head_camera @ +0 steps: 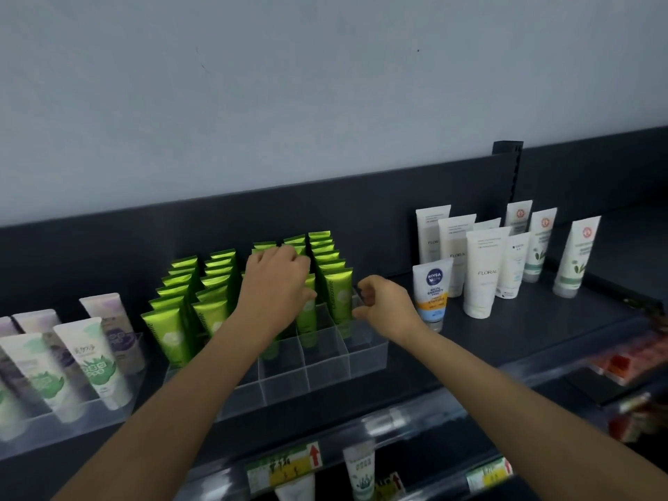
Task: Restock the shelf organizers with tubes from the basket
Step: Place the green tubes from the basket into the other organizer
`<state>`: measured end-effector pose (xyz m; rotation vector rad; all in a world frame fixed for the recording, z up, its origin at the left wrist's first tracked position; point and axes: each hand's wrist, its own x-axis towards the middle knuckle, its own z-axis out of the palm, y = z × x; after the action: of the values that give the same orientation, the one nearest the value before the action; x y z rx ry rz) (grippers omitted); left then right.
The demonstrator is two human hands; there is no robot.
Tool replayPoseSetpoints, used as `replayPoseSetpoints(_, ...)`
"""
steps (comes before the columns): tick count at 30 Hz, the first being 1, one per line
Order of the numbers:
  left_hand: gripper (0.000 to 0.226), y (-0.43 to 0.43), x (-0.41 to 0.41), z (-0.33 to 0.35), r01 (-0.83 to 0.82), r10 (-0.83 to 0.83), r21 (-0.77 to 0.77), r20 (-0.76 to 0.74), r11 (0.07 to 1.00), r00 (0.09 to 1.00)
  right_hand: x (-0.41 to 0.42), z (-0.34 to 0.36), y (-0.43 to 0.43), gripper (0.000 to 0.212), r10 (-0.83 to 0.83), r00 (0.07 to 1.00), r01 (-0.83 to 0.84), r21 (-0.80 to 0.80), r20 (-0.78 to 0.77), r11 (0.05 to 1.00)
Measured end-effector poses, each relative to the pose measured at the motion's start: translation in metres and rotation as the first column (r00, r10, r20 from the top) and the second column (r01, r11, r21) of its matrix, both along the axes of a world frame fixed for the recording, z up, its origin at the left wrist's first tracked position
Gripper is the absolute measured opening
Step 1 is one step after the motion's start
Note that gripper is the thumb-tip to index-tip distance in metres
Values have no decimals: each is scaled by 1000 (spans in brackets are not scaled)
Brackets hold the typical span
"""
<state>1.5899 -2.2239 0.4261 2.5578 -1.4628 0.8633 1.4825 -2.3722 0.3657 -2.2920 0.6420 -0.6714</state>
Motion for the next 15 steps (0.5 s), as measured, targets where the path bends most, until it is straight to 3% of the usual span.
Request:
replayPoseSetpoints(3,43,0,-25,-3,190,-186,-72,51,979,981,-28,3,6,46,-24,999,24,13,36,1000)
replayPoseSetpoints(7,42,-7,-67,-23,436,-434,-27,59,899,899,-84,-5,10,43,-21,999,22,25,-26,999)
replayPoseSetpoints(12,48,-24,-122,-74,610,-610,72,-27,789,792,-167,-50,6,34,-109,980,116,30,-164,993)
replayPoseSetpoints(15,46,-38,-151,-112,679,-660,125,-162,724,734,-213,-86,4,32,-150,944,175,62,-293,983)
